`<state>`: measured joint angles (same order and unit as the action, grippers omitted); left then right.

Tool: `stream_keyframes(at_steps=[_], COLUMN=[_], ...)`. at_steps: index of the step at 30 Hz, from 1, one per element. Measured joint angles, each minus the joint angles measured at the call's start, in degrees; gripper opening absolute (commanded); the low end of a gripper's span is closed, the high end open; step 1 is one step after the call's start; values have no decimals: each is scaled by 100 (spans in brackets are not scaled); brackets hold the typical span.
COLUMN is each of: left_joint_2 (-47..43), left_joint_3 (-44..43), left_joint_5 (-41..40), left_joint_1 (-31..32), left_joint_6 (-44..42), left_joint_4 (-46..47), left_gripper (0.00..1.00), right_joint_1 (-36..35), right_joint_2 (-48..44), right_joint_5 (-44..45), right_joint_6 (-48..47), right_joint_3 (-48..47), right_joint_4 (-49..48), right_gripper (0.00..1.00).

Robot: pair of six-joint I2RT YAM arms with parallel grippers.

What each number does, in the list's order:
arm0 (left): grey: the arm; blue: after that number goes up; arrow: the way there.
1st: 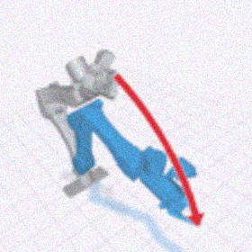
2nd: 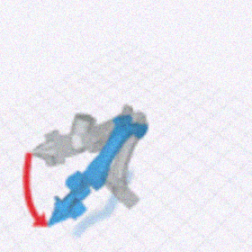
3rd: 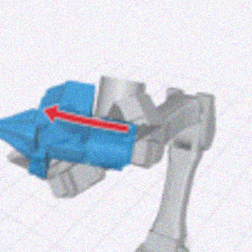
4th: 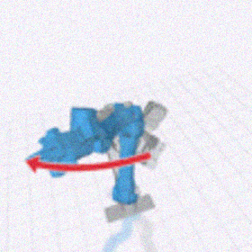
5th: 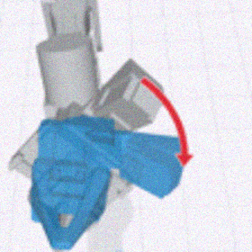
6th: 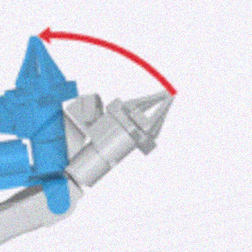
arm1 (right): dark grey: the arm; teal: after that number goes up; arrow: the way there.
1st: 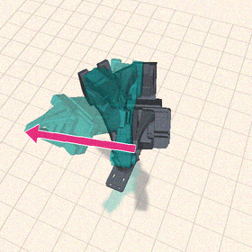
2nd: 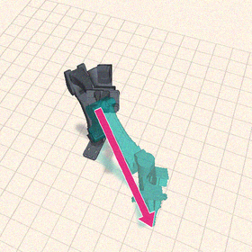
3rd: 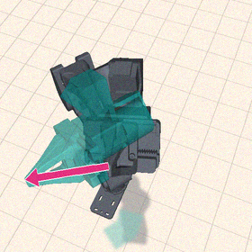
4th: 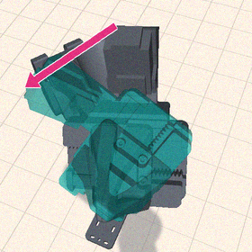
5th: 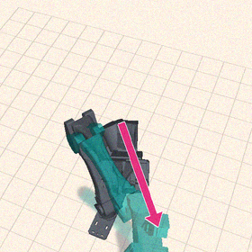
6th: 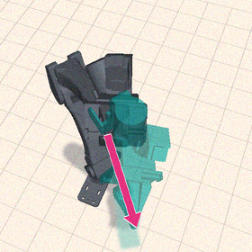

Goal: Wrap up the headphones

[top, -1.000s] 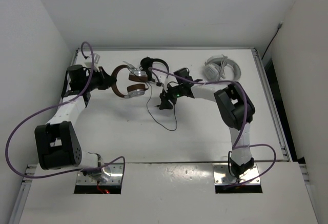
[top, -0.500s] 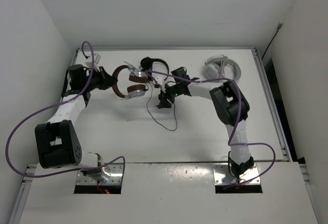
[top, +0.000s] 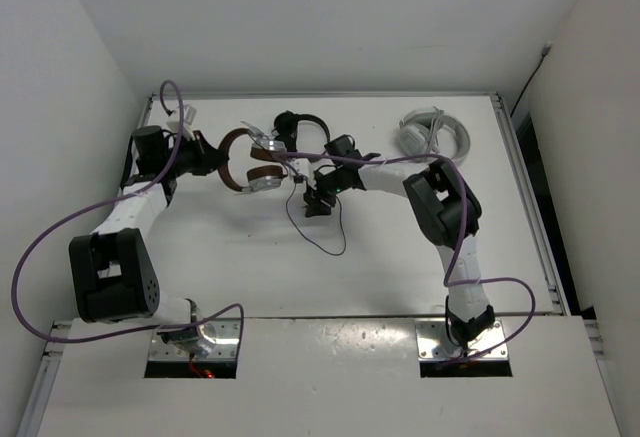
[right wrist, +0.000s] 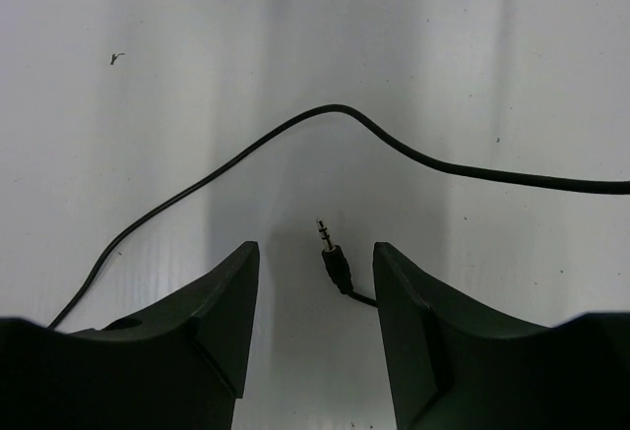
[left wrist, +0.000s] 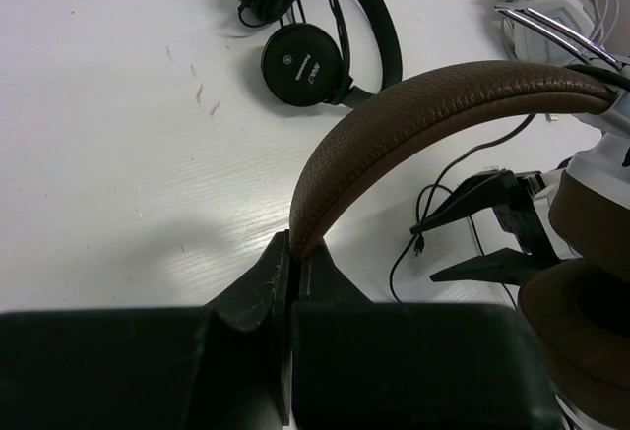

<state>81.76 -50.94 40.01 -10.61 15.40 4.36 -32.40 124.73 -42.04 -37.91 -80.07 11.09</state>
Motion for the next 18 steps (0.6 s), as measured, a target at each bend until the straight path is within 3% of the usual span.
stream_keyframes(at_steps=[6, 15, 18], left_joint_2=[0, 2, 7], left_joint_3=[0, -17, -57], left_joint_5=[-17, -39, -33], left_joint_1=[-26, -44, -90], left_joint_6=[-37, -120, -146], left_joint_4=[-9, -48, -81], left_gripper=[0, 0, 0], right_joint_1=[-68, -203, -293], right_joint_2=[4, 103, 103], right_joint_5=[155, 514, 608], right_joint_6=[-98, -273, -356], right_joint_3=[-35, -155, -170], right_joint_4=[26, 57, 63], right_gripper=[36, 25, 11])
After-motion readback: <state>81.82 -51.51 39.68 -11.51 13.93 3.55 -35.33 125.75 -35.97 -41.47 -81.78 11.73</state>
